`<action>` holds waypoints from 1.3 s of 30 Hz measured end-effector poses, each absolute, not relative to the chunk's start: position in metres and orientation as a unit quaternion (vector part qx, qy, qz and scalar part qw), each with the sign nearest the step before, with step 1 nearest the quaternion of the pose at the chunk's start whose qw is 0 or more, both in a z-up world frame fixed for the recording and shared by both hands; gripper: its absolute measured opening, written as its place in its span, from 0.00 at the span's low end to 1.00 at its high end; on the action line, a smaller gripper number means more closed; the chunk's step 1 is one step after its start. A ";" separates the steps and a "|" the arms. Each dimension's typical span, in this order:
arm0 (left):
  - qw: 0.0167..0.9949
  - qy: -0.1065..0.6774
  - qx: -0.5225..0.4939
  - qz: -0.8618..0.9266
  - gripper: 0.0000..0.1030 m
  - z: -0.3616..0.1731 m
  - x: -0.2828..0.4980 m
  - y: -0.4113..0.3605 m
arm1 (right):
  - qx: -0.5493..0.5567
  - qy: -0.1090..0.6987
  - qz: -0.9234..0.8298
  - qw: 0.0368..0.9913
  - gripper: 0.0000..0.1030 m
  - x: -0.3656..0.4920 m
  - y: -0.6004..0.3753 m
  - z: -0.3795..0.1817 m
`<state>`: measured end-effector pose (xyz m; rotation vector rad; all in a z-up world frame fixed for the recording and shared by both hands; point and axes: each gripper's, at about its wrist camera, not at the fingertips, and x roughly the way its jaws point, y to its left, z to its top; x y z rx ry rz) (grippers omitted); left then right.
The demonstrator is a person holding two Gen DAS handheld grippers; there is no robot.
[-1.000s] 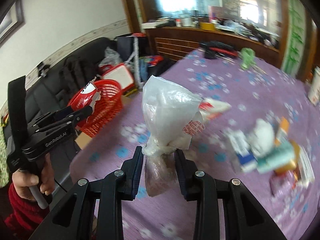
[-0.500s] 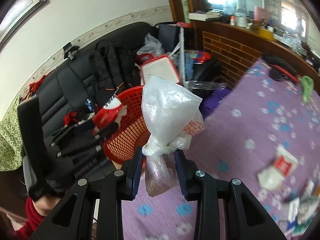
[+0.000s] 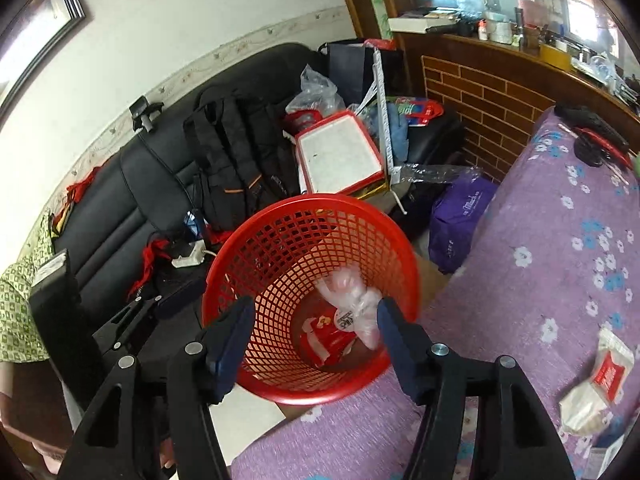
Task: Collect trash
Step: 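Carry both bags over the red wastebasket and open both tools to drop them, then bring both tools back over the table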
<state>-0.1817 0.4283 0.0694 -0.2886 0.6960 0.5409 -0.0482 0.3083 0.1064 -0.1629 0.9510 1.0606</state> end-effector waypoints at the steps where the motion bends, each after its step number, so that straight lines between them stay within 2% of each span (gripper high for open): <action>1: 0.895 0.334 -0.140 0.261 0.59 0.070 -0.184 0.426 | -0.067 0.433 0.485 0.757 0.66 -0.049 0.299 0.109; 4: 0.900 0.322 -0.137 0.259 0.65 0.075 -0.189 0.415 | -0.048 0.427 0.477 0.767 0.66 -0.054 0.269 0.112; 6: 0.906 0.308 -0.128 0.261 0.74 0.080 -0.192 0.400 | -0.044 0.422 0.466 0.776 0.67 -0.060 0.248 0.112; 8: 0.913 0.298 -0.115 0.253 0.76 0.084 -0.193 0.385 | -0.040 0.419 0.447 0.789 0.68 -0.065 0.222 0.110; 24: 0.939 0.322 -0.040 0.111 0.78 0.080 -0.148 0.231 | 0.047 0.417 0.291 0.860 0.69 -0.094 -0.009 0.076; 31: 0.938 0.340 0.007 0.068 0.78 0.073 -0.131 0.174 | 0.076 0.419 0.240 0.872 0.69 -0.098 -0.066 0.065; 39: 0.931 0.362 0.029 0.036 0.78 0.084 -0.086 0.144 | 0.113 0.413 0.203 0.881 0.69 -0.091 -0.111 0.068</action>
